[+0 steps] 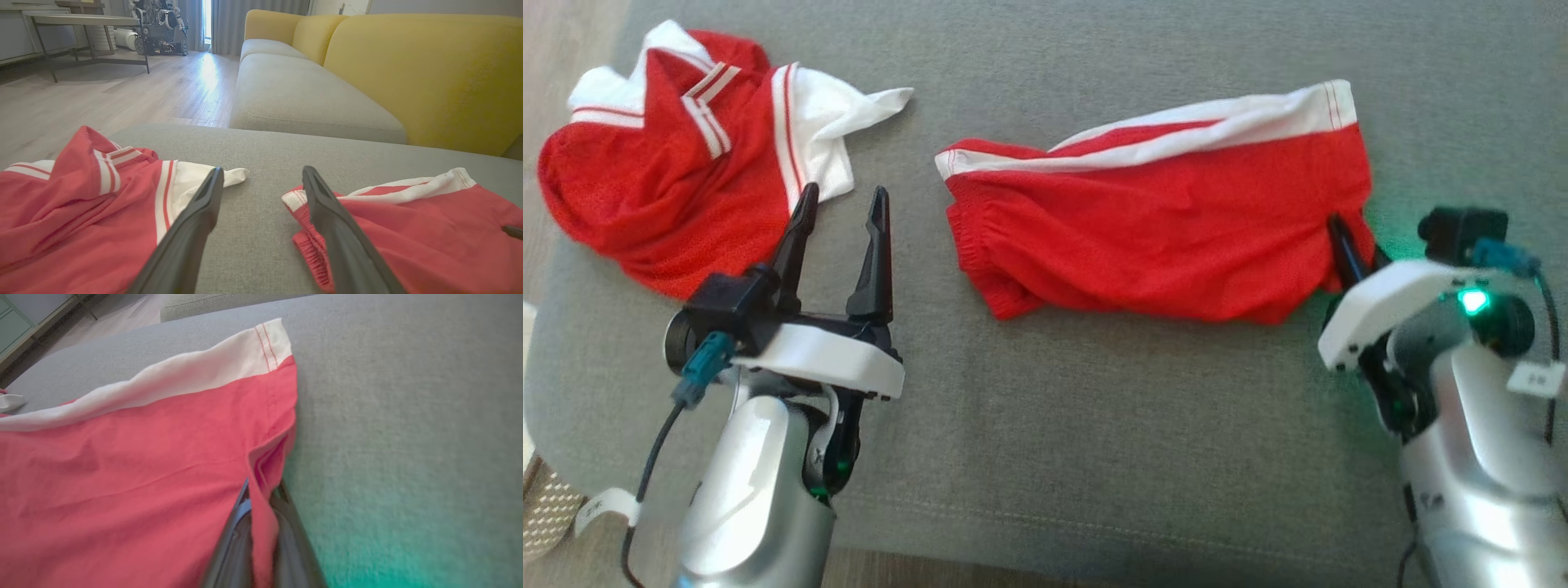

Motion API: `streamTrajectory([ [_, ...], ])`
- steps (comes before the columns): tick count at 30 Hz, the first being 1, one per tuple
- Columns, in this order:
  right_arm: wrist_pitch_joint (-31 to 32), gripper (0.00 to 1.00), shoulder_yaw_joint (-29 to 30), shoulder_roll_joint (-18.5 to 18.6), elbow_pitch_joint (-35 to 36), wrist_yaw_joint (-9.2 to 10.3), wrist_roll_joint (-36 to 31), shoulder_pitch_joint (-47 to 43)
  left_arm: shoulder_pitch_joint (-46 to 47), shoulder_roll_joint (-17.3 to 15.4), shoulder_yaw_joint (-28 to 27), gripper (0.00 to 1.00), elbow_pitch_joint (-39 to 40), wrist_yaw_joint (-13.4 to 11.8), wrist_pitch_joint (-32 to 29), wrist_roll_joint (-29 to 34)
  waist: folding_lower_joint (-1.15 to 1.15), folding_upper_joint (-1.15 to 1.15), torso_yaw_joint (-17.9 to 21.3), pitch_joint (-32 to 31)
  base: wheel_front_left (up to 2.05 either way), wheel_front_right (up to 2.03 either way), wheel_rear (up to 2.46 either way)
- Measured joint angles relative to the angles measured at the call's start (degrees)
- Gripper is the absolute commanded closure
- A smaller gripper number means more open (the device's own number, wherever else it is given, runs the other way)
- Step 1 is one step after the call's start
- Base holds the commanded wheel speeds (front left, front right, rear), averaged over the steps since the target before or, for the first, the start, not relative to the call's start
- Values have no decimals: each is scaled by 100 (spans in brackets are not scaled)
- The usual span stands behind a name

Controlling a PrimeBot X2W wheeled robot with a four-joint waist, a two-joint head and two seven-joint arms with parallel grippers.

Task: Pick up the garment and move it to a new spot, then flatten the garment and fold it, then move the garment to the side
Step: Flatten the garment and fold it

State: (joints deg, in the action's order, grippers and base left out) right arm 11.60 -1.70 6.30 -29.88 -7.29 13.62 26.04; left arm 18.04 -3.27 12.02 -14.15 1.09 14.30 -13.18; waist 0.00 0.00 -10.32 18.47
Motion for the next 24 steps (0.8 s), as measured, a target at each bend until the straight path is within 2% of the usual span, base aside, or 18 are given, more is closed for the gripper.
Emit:
streamTrajectory([
  [13, 200, 100, 644, -240, 1672, 0, -63, -1618, -46, -9, -10, 0, 2, 51, 1, 70, 0, 0, 435, -134, 0, 0, 0],
  [24, 314, 100, 967, -352, 2076, 0, -86, -1726, -44, -19, 7, 0, -59, 94, 0, 100, 0, 0, 567, -134, 0, 0, 0],
])
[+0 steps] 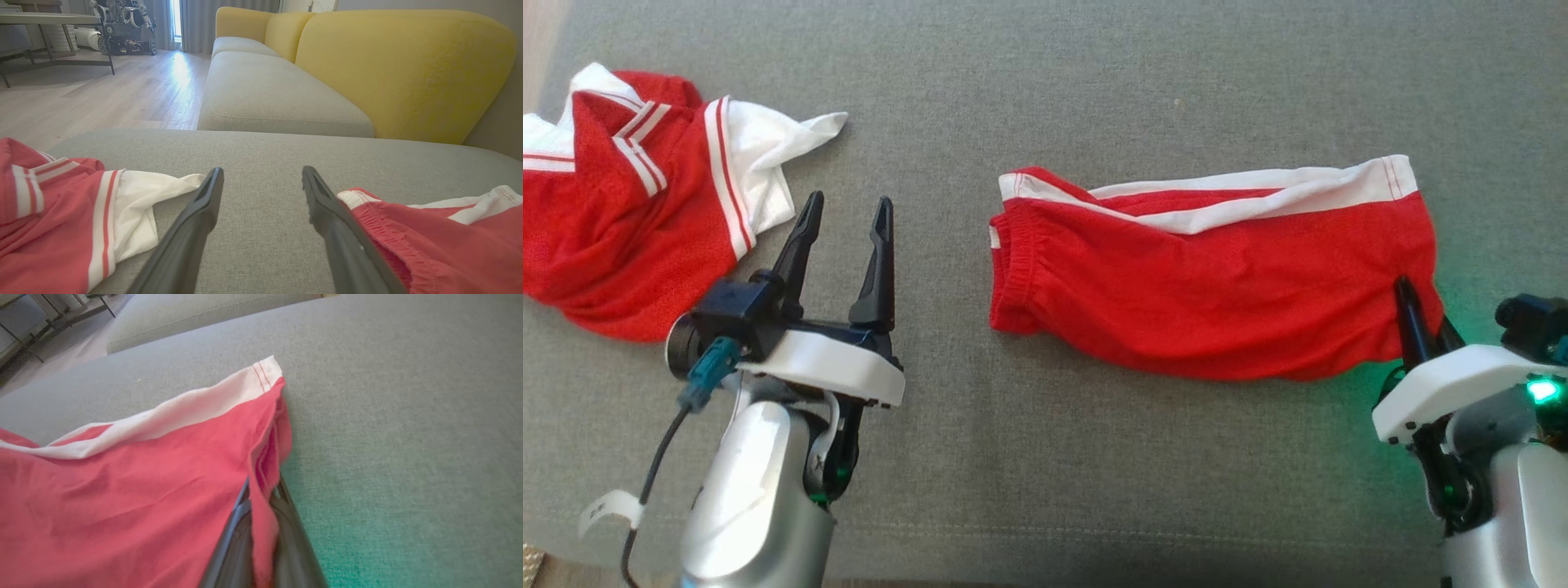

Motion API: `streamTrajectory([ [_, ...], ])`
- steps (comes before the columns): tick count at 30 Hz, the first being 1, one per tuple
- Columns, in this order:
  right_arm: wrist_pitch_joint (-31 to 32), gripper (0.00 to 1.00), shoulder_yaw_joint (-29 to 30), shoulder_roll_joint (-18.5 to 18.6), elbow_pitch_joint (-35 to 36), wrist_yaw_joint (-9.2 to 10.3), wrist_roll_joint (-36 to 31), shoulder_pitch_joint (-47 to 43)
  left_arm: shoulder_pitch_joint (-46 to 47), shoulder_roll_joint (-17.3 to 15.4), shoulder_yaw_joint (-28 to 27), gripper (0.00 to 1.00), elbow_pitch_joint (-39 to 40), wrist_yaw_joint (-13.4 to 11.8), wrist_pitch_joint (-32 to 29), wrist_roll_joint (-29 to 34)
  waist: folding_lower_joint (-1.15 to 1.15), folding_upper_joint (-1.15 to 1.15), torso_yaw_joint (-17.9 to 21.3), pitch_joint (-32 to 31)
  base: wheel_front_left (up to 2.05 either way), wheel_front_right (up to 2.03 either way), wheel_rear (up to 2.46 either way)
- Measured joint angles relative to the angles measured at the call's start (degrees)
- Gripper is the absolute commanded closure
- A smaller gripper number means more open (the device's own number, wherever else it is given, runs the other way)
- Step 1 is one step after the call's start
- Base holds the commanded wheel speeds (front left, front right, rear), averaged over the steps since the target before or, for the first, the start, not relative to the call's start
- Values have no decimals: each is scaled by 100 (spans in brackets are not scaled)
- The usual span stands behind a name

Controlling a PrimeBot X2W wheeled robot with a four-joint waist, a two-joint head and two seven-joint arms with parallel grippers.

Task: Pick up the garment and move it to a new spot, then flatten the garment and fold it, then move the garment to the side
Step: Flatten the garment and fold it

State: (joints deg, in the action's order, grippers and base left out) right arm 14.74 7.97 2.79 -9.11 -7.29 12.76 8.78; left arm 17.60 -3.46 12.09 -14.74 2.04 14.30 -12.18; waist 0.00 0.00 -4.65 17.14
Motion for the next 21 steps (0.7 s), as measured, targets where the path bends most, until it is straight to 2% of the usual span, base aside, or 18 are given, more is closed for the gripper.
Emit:
streamTrajectory([
  [8, 51, 100, -430, -2, 455, 0, 183, 2, -8, -7, 37, 0, -74, 1, 1, -1, 0, 0, 17, -208, 0, 0, 0],
  [14, 152, 100, -1279, 1, 772, 0, 292, 77, -148, -7, 112, 0, -156, 0, 1, -2, 0, 0, -52, -382, 0, 0, 0],
  [15, 153, 100, -1622, 1, 742, 0, 385, 225, -154, -5, 163, 0, -168, 0, 0, -4, 0, 0, -103, -419, 0, 0, 0],
  [21, 100, 100, -2601, 19, 349, 0, 827, 815, -157, 0, 209, 0, -169, -2, 0, -13, 0, 0, -309, -481, 0, 0, 0],
])
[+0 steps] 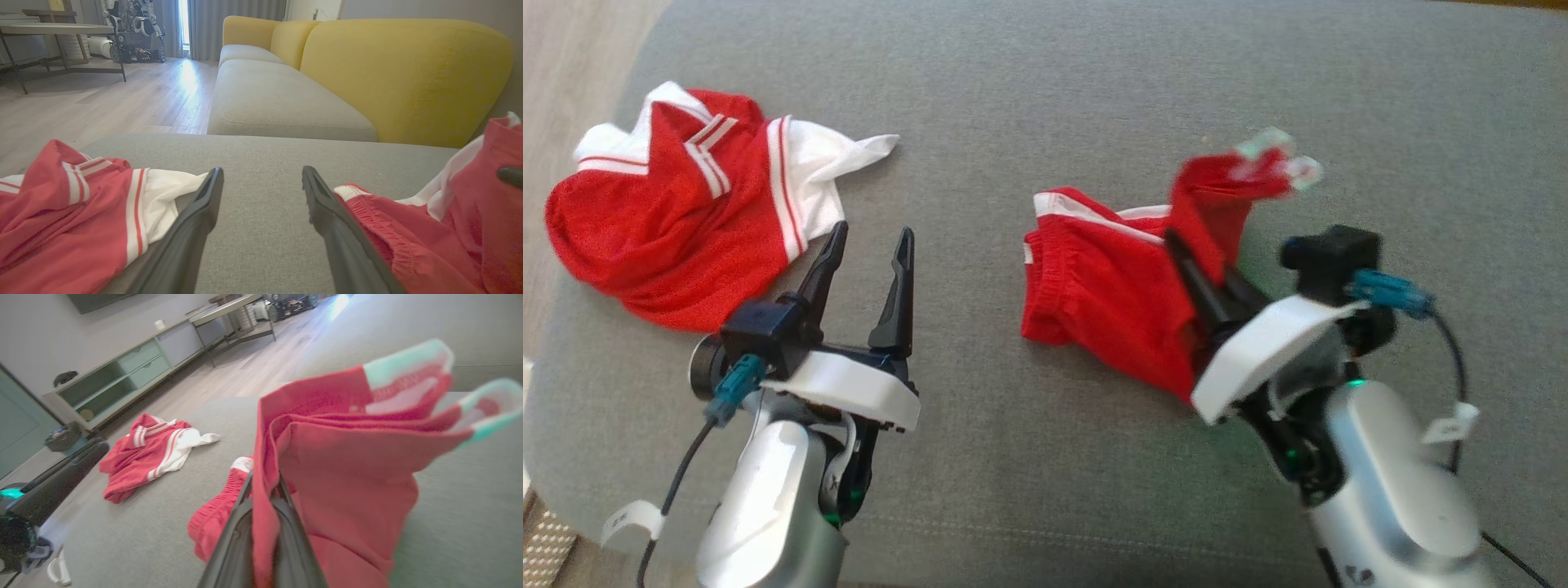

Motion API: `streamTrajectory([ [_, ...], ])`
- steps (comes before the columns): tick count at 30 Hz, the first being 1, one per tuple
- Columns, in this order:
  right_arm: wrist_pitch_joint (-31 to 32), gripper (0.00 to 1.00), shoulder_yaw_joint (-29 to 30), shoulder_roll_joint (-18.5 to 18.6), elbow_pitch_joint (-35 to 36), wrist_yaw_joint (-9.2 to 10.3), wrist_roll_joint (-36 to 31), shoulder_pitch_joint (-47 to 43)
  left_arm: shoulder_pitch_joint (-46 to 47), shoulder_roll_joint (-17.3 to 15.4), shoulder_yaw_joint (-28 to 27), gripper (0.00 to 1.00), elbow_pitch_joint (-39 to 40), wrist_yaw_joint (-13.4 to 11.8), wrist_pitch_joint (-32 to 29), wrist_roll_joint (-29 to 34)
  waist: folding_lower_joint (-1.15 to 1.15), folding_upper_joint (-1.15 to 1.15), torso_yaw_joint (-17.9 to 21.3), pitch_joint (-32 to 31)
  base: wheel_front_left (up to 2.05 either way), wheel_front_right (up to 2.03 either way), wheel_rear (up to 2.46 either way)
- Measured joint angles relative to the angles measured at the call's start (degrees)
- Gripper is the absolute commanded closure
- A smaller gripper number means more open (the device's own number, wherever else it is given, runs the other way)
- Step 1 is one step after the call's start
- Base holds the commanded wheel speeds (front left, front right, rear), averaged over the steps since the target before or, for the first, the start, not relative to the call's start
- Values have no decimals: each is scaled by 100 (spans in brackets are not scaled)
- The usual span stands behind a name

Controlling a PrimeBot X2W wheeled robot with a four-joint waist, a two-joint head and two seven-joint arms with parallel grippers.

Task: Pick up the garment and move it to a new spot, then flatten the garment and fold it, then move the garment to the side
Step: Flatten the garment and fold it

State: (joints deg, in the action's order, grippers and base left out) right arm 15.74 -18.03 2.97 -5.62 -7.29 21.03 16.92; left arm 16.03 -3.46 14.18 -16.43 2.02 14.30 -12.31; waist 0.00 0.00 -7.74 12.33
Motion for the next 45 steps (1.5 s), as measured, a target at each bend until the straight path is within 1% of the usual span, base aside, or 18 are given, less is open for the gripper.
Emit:
streamTrajectory([
  [7, -242, 100, -998, 32, -894, 0, 437, 464, -5, 10, 21, 0, 3, -5, 0, -59, 0, 0, -229, 82, 0, 0, 0],
  [13, -609, 100, -1323, 74, -1505, 0, 622, 759, -1, 22, 20, 0, 5, -42, 0, -98, 0, 0, -317, 235, 0, 0, 0],
  [14, -675, 78, -1357, 76, -1558, 0, 642, 798, -1, 22, 19, 0, 3, -49, 0, -98, 0, 0, -319, 250, 0, 0, 0],
  [15, -756, 52, -1395, 80, -1586, 0, 679, 834, -1, 22, 19, 0, 3, -49, 0, -98, 0, 0, -314, 257, 0, 0, 0],
  [16, -842, 0, -1440, 81, -1599, 0, 675, 865, -1, 23, 14, 0, 3, -49, 0, -98, 0, 0, -304, 259, 0, 0, 0],
  [20, -1211, 0, -1557, 83, -1569, 0, 665, 888, -1, 23, -7, 0, 1, -49, 0, -97, 0, 0, -242, 235, 0, 0, 0],
  [23, -1474, 0, -1555, 85, -1393, 0, 659, 887, -1, 22, -18, 0, 1, -51, 0, -97, 0, 0, -182, 196, 0, 0, 0],
  [26, -1738, 0, -1326, 80, -1136, 0, 546, 851, -1, 14, -38, 0, 2, -52, 0, -96, 0, 0, -120, 158, 0, 0, 0],
  [31, -2033, 0, -369, 81, -747, 0, 107, 602, -5, 3, -67, 0, 7, -59, 0, -96, 0, 0, -22, 82, 0, 0, 0],
  [40, -2105, 0, 1370, 68, -148, 0, -823, -183, -71, -40, -101, 0, 21, -87, 0, -96, 0, 0, 89, 4, 0, 0, 0],
  [42, -2115, 0, 1662, 67, -31, 0, -998, -337, -71, -65, -101, 0, 36, -100, 0, -96, 0, 0, 112, 2, 0, 0, 0],
  [43, -2115, 0, 1662, 67, -31, 0, -998, -337, -71, -65, -101, 0, 36, -100, 0, -96, 0, 0, 112, 2, 0, 0, 0],
  [45, -2129, 0, 1891, 69, 57, 0, -1191, -481, -71, -98, -100, 0, 42, -101, 0, -96, 0, 0, 134, 2, 0, 0, 0],
])
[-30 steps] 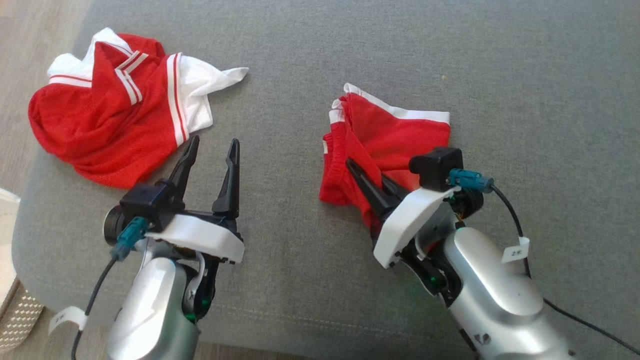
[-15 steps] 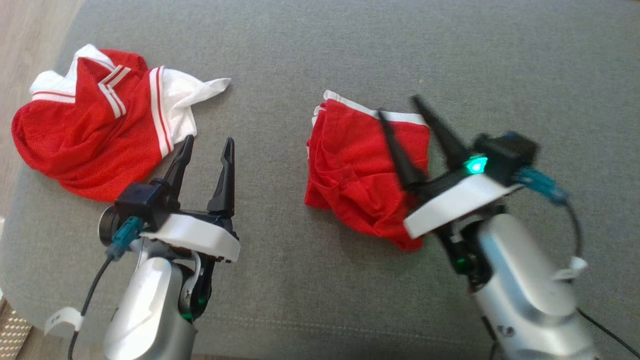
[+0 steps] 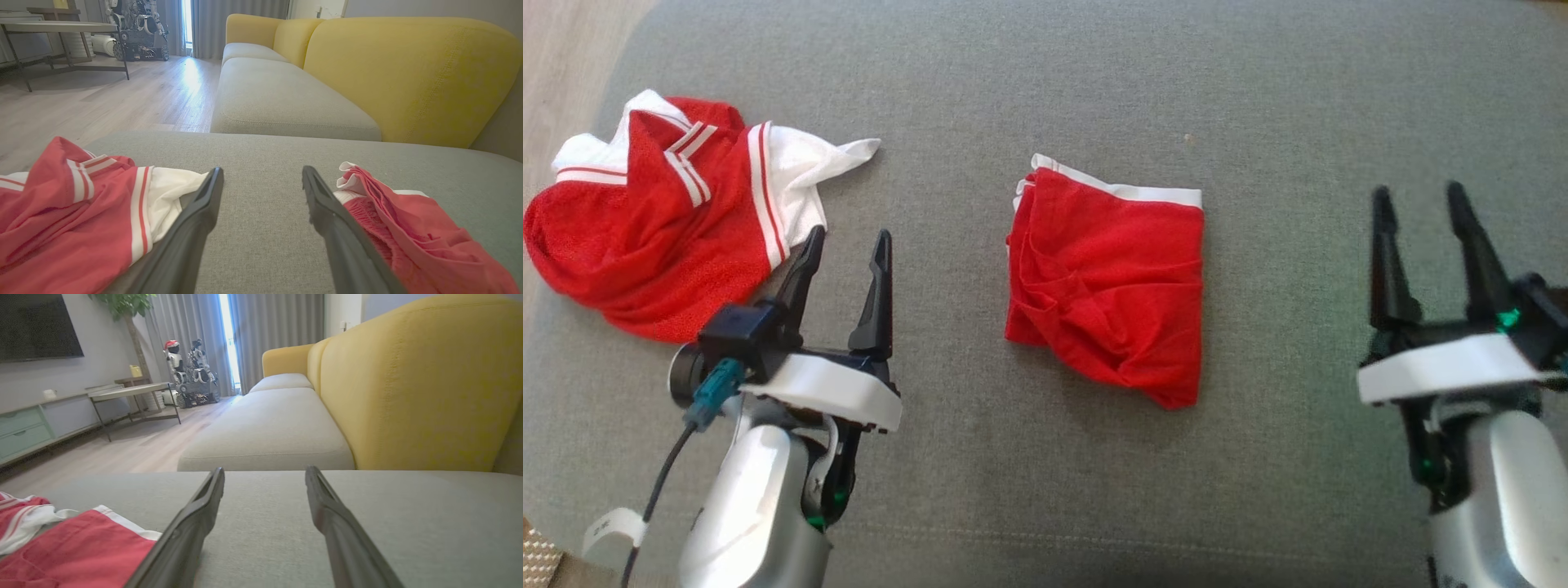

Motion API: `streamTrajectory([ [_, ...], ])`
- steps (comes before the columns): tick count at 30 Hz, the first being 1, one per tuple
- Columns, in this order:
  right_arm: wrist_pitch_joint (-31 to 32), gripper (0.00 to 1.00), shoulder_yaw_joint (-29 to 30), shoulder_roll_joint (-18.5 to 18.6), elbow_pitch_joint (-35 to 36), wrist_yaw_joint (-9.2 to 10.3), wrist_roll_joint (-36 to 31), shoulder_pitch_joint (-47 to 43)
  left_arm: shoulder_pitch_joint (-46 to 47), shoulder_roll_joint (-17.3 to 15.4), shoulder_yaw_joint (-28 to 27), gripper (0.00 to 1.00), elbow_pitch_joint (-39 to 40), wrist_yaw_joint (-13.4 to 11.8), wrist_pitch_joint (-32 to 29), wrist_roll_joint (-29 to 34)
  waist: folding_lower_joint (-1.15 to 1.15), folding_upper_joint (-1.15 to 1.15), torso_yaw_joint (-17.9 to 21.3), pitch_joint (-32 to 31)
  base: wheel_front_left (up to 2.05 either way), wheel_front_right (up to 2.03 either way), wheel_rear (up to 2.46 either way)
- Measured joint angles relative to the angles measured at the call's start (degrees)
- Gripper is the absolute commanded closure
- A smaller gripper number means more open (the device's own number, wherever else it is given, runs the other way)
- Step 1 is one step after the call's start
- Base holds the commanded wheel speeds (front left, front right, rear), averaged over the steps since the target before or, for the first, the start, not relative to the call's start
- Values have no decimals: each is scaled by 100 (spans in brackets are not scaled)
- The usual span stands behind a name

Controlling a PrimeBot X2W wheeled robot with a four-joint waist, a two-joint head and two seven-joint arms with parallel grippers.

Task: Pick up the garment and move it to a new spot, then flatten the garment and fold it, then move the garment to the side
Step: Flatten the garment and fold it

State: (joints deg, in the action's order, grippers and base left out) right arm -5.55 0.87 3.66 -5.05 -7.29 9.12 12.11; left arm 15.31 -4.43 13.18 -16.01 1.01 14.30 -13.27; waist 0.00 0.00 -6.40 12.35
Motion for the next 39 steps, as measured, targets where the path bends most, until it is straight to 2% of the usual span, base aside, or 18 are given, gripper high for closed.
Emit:
streamTrajectory([
  [5, 1, 0, 354, -4, 157, 0, -218, -324, -3, -63, 4, 0, 4, -2, 0, 1, 0, 0, 50, -25, 0, 0, 0],
  [22, 11, 0, 324, -75, 252, 0, -198, -468, -10, -122, 65, 0, 82, -65, -18, 1, 0, 0, 102, -19, 0, 0, 0],
  [23, 11, 46, 322, -75, 252, 0, -183, -468, -10, -125, 68, 0, 83, -76, -18, 1, 0, 0, 102, -20, 0, 0, 0],
  [24, 16, 77, 308, -75, 248, 0, -160, -467, -10, -129, 73, 0, 85, -83, -18, 1, 0, 0, 101, -21, 0, 0, 0],
  [25, 54, 100, 271, -75, 237, 0, -153, -466, -10, -132, 77, 0, 86, -85, -18, 0, 0, 0, 99, -20, 0, 0, 0],
  [29, 153, 100, -170, -74, 79, 0, -144, -448, -10, -137, 97, 0, 88, -85, -18, -1, 0, 0, 69, -13, 0, 0, 0],
  [39, 282, 100, -2085, -44, -1084, 0, 298, 318, 11, -94, 175, 0, 66, -76, -16, -122, 0, 0, -214, 78, 0, 0, 0],
])
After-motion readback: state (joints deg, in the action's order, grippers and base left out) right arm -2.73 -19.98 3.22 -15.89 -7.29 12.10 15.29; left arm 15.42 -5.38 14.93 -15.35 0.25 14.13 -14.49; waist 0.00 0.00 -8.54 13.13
